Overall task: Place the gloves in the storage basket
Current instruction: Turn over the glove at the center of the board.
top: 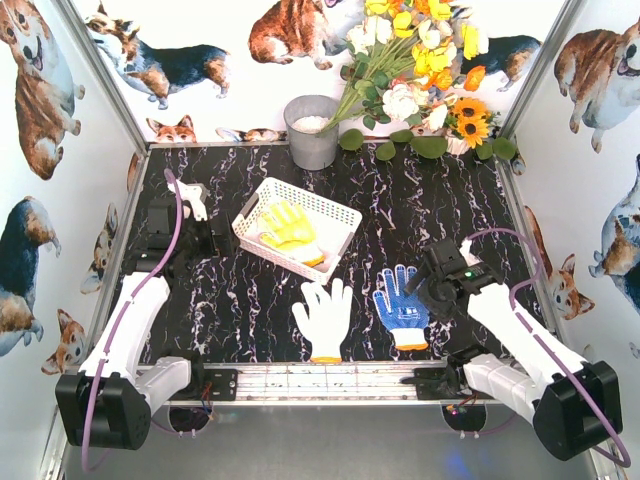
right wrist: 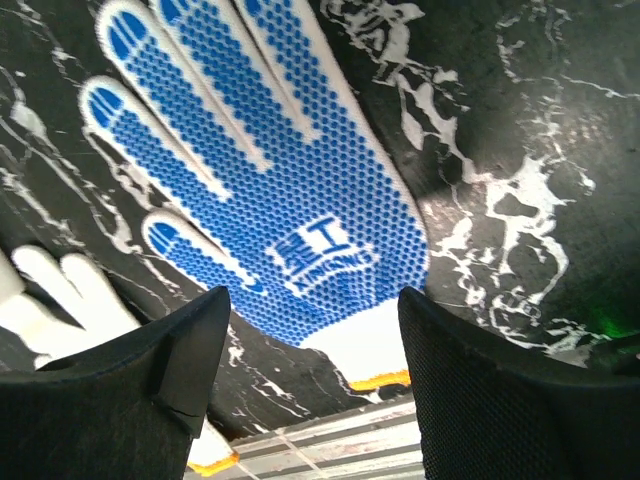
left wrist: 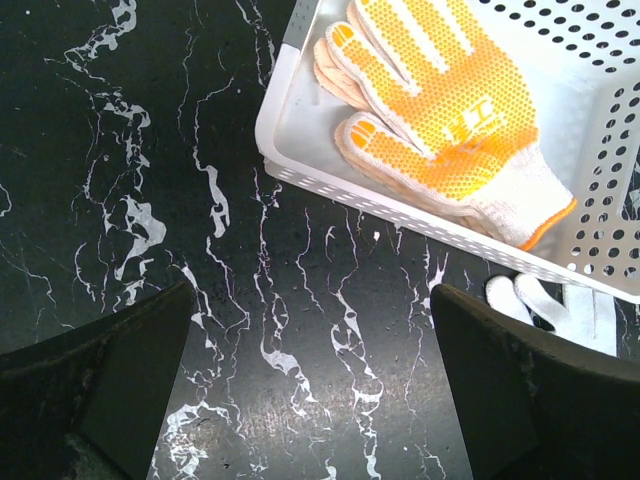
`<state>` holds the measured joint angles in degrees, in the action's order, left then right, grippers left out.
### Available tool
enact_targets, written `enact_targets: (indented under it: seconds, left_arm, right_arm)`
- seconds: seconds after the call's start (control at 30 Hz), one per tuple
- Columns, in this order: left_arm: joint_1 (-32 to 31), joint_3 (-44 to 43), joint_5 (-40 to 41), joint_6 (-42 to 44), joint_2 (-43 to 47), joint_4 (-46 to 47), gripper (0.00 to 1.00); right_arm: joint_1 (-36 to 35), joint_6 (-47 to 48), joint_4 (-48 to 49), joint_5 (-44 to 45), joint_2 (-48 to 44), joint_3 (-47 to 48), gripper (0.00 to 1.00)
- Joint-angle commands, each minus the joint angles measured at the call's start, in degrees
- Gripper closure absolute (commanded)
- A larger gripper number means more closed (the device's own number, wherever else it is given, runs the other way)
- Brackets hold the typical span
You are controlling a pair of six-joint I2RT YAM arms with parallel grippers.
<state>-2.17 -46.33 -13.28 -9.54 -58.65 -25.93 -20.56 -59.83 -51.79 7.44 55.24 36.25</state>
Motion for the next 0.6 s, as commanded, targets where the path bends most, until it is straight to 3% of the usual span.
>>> enact_targets:
  seconds: [0.0,0.23,0.57]
  left_arm:
    - [0.4,0.5,-1.6,-0.4,0.7,1.3,0.0]
    - [-1.5,1.5,-2.2,-2.0,1.7,1.3,0.02]
    - [-1.9,1.2,-3.8,-2.1,-0.1,2.1,0.02]
  right_arm:
    - [0.2,2.1,-6.5,2.9,0.6,2.2,0.31]
    - [-0.7,3.4,-13.4,-2.5,2.9,1.9,0.4]
    - [-1.3,4.0,-2.6,-9.4,7.7,-4.1,0.54]
